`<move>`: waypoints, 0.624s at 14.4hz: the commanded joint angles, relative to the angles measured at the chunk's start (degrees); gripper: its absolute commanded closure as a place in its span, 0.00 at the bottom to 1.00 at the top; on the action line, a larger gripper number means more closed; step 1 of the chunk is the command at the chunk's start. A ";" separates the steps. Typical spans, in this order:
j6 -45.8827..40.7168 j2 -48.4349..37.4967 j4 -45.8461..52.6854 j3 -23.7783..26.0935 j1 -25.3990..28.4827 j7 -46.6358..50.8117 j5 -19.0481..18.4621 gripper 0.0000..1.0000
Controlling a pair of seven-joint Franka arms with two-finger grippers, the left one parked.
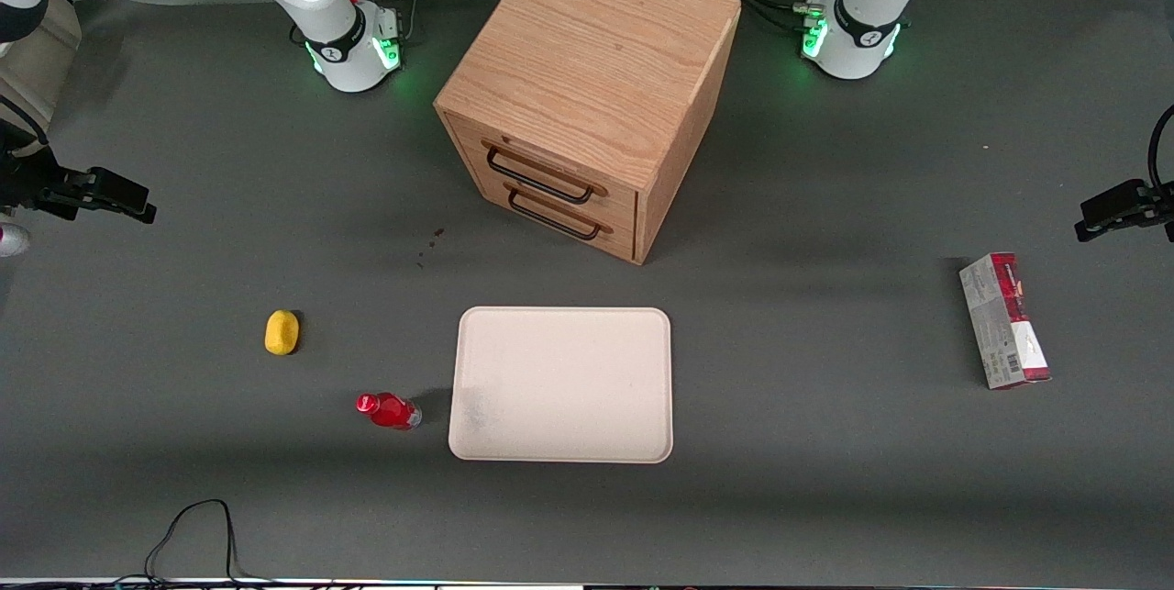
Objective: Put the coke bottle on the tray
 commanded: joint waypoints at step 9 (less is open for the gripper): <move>-0.59 0.74 0.76 -0.61 0.84 -0.29 2.44 0.00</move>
